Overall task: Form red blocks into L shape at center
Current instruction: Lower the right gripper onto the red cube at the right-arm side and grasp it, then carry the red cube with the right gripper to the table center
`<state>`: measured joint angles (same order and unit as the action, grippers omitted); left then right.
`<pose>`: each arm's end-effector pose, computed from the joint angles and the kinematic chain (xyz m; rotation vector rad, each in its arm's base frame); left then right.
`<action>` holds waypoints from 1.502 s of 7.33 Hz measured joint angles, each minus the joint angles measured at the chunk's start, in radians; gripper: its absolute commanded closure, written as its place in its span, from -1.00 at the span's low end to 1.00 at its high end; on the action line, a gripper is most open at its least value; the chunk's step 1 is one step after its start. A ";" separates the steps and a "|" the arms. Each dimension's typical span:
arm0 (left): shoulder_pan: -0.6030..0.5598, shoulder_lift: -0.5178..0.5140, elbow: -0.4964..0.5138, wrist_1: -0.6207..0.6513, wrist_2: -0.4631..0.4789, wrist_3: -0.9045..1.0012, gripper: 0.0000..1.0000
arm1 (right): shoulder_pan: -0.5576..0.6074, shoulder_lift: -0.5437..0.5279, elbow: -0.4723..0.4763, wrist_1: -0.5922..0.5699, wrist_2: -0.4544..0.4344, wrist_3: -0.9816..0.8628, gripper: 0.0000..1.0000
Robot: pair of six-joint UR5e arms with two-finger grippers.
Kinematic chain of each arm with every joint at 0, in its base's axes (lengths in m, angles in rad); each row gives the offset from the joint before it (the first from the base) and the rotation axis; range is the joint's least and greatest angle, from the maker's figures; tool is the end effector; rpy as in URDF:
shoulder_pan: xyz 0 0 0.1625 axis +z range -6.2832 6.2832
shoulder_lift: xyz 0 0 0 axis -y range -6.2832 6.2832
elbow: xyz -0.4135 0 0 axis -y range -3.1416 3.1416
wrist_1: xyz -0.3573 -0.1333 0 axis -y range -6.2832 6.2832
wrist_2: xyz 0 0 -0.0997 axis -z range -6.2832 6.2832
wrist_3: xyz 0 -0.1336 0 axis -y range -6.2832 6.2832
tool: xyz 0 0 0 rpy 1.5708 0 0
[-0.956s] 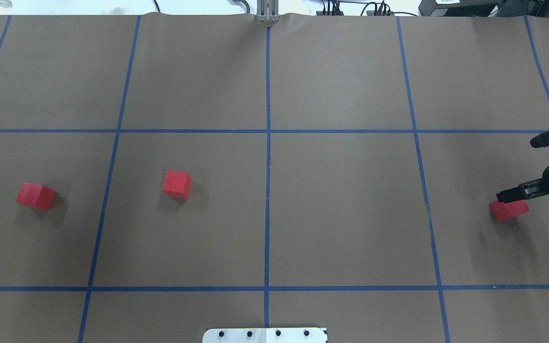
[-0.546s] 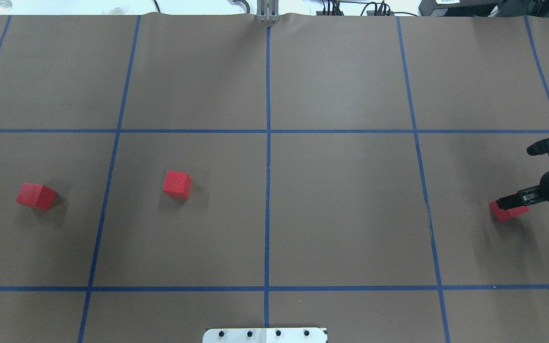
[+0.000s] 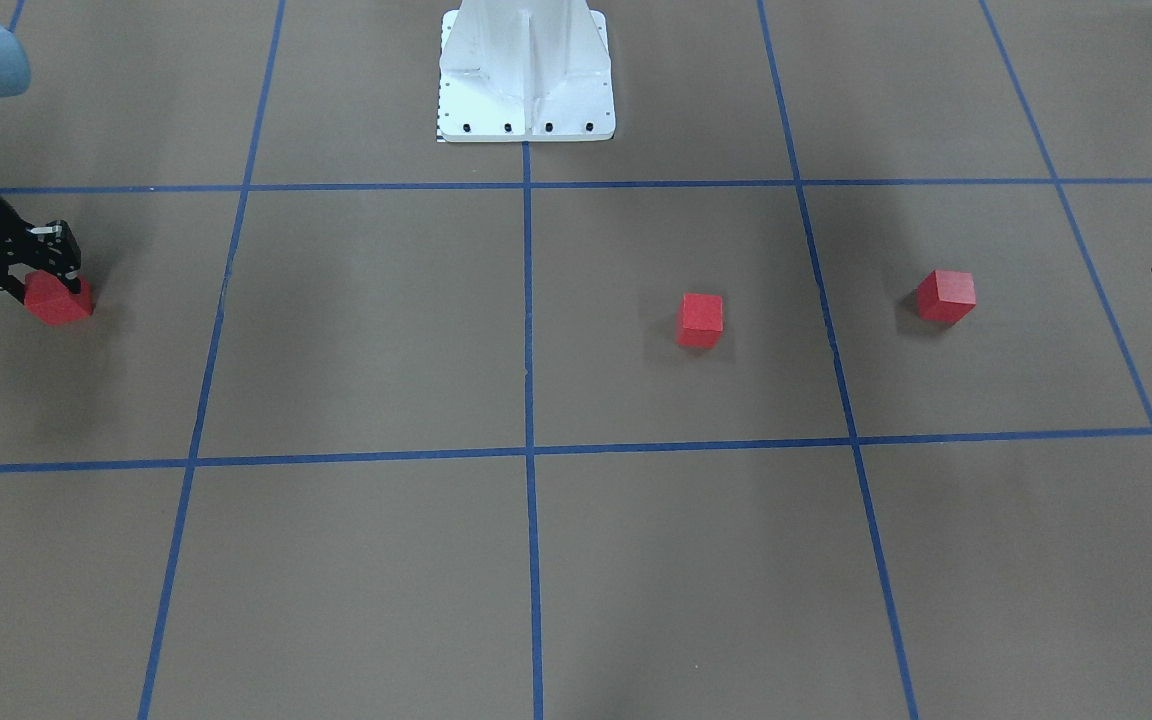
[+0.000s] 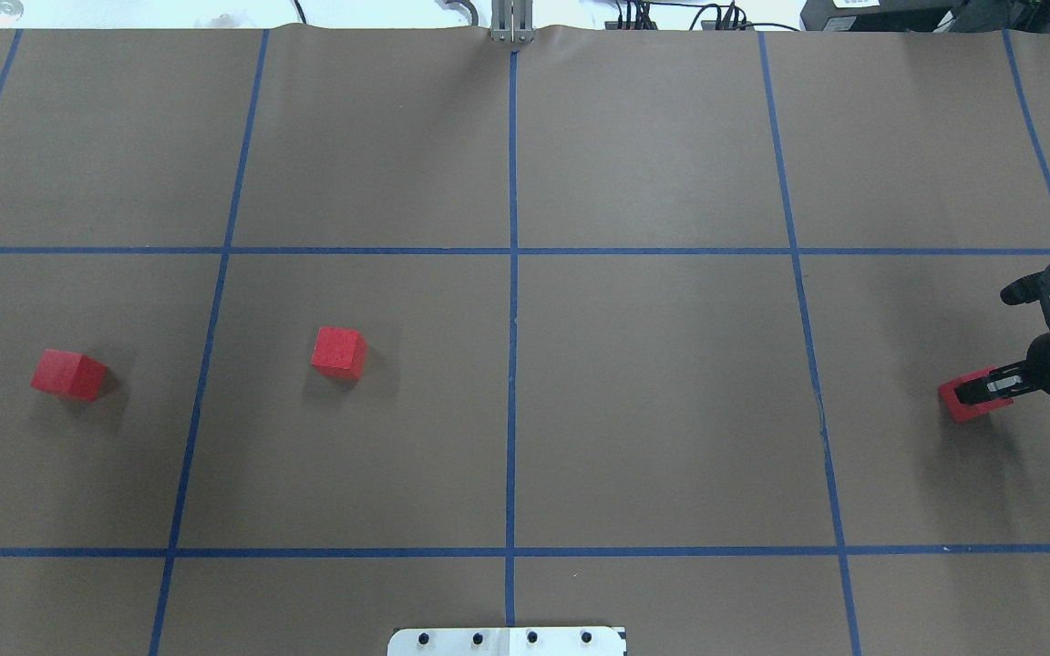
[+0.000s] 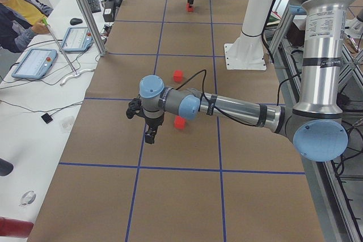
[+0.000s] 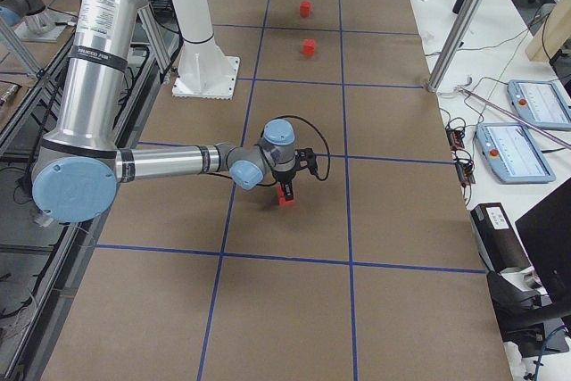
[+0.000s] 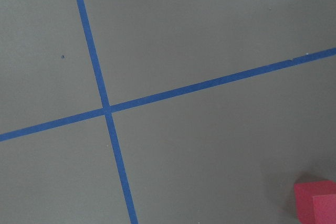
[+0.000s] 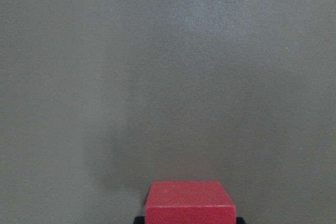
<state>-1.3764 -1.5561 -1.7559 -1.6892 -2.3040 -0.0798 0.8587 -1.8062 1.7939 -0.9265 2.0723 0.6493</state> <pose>0.0477 -0.4695 0.5821 0.1739 0.7600 0.2146 -0.2159 -0.3559 0.6046 0.1759 -0.7666 -0.2180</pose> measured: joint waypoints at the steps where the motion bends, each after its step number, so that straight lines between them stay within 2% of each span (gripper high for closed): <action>1: -0.001 0.000 0.000 -0.001 0.000 0.000 -1.00 | 0.000 0.010 0.011 -0.001 0.002 0.004 1.00; 3: -0.004 0.002 -0.003 -0.001 -0.001 0.000 -1.00 | 0.002 0.089 0.033 -0.020 0.003 0.011 1.00; 4: -0.004 0.003 -0.007 -0.001 -0.001 0.000 -1.00 | 0.001 0.175 0.037 -0.077 0.003 0.020 1.00; 6: -0.004 0.006 -0.012 -0.001 -0.001 0.000 -1.00 | -0.017 0.393 0.043 -0.291 0.000 0.113 1.00; 8: -0.004 0.007 -0.013 -0.001 -0.002 0.000 -1.00 | -0.109 0.580 0.035 -0.472 -0.025 0.260 1.00; 9: -0.004 0.007 -0.012 -0.001 -0.001 0.000 -1.00 | -0.164 0.665 0.024 -0.547 -0.069 0.341 1.00; 11: -0.003 0.006 -0.009 0.000 -0.002 0.000 -1.00 | -0.266 0.831 -0.067 -0.611 -0.154 0.524 1.00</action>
<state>-1.3797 -1.5498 -1.7652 -1.6895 -2.3056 -0.0798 0.5926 -0.9754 1.7271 -1.5371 1.9187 1.1733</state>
